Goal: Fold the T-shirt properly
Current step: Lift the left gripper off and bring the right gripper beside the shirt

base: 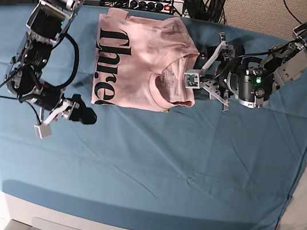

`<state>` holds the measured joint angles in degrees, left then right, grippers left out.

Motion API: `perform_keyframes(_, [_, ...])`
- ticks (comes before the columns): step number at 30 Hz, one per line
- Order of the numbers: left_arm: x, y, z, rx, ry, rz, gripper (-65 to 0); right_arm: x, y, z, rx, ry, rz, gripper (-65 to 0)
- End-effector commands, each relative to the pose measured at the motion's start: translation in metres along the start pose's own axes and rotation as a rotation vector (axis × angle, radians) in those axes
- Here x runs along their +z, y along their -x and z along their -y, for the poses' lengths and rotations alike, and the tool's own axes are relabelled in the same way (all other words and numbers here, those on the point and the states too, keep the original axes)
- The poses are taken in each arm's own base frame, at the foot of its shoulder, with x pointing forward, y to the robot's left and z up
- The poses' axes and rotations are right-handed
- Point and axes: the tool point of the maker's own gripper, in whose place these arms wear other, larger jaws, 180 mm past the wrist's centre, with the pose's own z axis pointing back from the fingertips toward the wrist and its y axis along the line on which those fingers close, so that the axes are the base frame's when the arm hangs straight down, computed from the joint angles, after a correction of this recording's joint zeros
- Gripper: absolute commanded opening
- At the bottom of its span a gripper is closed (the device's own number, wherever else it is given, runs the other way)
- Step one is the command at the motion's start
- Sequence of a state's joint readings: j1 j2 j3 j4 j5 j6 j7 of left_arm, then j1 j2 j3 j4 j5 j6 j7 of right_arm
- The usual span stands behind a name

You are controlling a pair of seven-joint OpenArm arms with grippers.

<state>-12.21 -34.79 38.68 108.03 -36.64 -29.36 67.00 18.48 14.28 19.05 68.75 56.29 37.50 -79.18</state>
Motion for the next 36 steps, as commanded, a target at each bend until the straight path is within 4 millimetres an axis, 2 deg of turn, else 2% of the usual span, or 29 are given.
perform_keyframes(1, [0.007,-0.006,-0.006,-0.012,-0.019,0.022,-30.4,0.006,-0.015,-0.002,0.018,-0.009,0.032,-31.4])
perform_keyframes(13, [0.007,-0.002,-0.005,0.017,-0.011,0.005,-30.5,-0.011,0.008,-0.006,-0.167,-0.187,0.058,-31.7])
perform_keyframes(14, [0.007,0.0,-0.003,0.023,0.001,0.002,-30.5,-0.011,0.007,-0.006,-0.173,-0.194,0.064,-34.6])
perform_keyframes(15, [0.008,0.002,0.0,0.031,0.016,0.0,-30.5,-0.01,0.006,-0.007,-0.174,-0.198,0.066,-40.3])
perform_keyframes(18, [0.008,0.009,0.009,0.052,0.057,-0.008,-30.5,-0.01,0.005,-0.007,-0.172,-0.198,0.068,-63.5])
perform_keyframes(23, [0.005,0.018,0.032,0.12,0.145,-0.002,-30.5,-0.01,0.003,-0.008,-0.17,-0.2,0.071,-65.0])
perform_keyframes(26, [0.002,0.014,0.049,0.157,0.206,0.039,-30.5,-0.011,0.004,-0.007,-0.171,-0.199,0.07,-65.0])
perform_keyframes(29, [-0.001,0.004,0.054,0.166,0.217,0.081,-30.7,-0.011,0.004,-0.007,-0.171,-0.199,0.07,-65.0])
perform_keyframes(32, [0.003,-0.011,0.036,0.203,0.173,0.147,-30.7,-0.011,0.004,-0.008,-0.171,-0.199,0.07,-65.0])
perform_keyframes(36, [0.024,-0.021,-0.024,0.376,0.03,0.277,-31.5,-0.011,0.004,-0.008,-0.171,-0.2,0.07,-65.0])
